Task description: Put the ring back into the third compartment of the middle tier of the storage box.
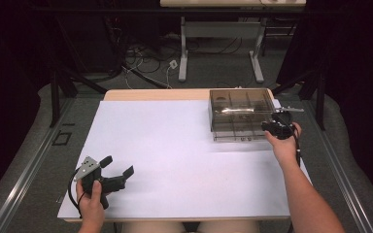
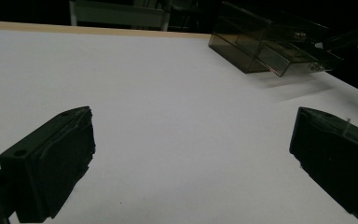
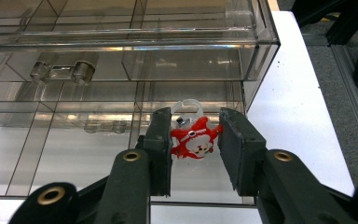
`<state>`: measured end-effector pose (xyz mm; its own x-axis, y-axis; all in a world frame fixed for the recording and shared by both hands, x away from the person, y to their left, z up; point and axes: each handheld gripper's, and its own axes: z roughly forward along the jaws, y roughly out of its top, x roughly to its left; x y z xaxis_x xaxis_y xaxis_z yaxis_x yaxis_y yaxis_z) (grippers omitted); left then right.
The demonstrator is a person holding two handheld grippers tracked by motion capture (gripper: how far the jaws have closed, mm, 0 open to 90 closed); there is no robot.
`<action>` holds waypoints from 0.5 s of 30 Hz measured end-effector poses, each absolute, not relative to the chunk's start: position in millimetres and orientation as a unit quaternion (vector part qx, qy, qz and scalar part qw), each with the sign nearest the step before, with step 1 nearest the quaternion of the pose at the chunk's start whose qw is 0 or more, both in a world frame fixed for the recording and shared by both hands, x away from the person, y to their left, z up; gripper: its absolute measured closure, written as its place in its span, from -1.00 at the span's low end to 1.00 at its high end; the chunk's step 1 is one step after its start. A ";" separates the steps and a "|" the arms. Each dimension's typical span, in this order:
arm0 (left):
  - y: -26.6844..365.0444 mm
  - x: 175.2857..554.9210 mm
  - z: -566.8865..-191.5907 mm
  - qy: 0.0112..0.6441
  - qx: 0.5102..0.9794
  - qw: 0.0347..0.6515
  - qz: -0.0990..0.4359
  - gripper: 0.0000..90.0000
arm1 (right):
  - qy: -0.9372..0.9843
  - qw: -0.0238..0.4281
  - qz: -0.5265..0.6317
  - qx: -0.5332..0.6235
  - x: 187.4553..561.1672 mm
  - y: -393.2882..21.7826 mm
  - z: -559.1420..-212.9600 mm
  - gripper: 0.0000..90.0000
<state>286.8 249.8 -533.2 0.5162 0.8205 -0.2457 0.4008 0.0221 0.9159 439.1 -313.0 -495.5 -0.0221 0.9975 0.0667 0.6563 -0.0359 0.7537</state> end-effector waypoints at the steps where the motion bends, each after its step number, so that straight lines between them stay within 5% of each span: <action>1: 249.8 286.9 -533.2 0.454 0.673 0.553 0.190 -0.99 | 0.640 0.267 0.318 0.647 438.8 -312.6 -495.3 0.44; 15: 249.4 287.6 -533.6 0.454 0.673 0.553 0.190 -0.99 | 0.640 0.265 0.327 0.643 438.5 -313.8 -495.2 0.28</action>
